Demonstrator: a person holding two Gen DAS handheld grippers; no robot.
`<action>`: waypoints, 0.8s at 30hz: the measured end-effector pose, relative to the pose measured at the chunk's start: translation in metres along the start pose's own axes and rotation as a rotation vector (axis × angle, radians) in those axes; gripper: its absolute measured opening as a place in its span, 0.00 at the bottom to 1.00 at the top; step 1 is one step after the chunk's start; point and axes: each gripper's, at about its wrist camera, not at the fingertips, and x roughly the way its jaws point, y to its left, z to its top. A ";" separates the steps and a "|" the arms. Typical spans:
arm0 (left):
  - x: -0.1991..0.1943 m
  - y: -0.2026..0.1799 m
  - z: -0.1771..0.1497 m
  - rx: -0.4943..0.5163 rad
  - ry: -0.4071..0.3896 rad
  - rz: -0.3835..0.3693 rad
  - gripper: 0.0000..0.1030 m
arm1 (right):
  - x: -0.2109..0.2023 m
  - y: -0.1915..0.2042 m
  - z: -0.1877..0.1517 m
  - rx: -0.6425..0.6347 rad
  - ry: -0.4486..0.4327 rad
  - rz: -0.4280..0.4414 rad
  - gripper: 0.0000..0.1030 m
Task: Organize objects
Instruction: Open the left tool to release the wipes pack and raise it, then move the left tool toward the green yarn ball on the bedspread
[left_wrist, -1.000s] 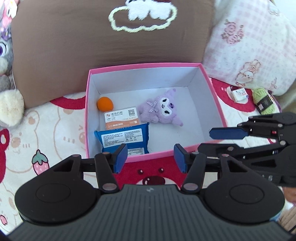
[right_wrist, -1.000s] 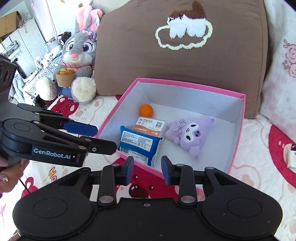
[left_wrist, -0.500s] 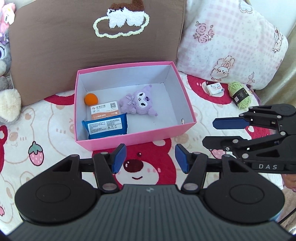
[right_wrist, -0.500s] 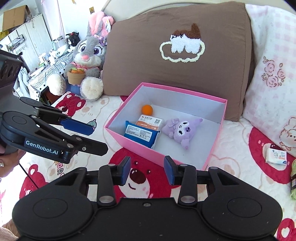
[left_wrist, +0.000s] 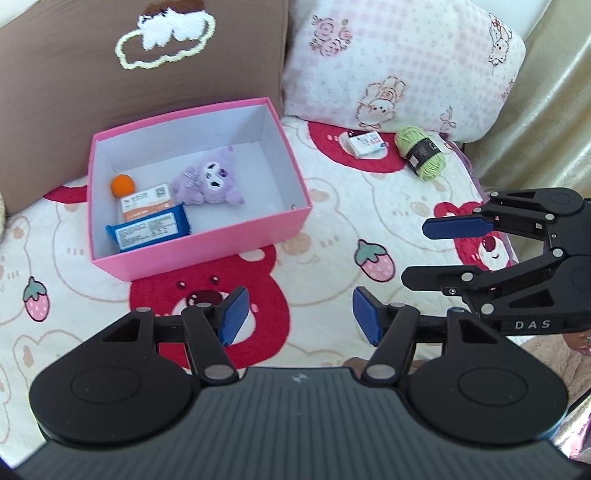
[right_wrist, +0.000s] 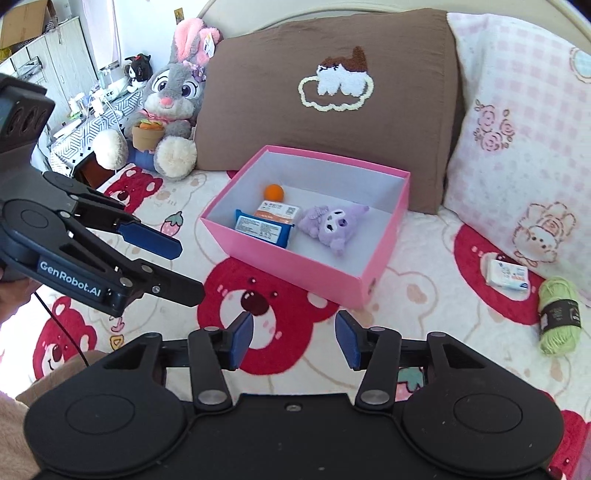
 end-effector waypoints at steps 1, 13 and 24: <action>0.002 -0.004 0.001 0.002 0.007 -0.008 0.61 | -0.002 -0.002 -0.003 0.000 -0.002 -0.004 0.56; 0.018 -0.049 0.003 0.054 0.036 -0.050 0.75 | -0.027 -0.013 -0.037 -0.080 -0.010 -0.101 0.70; 0.033 -0.088 0.054 0.063 -0.096 -0.020 0.95 | -0.040 -0.053 -0.030 -0.109 -0.153 -0.297 0.88</action>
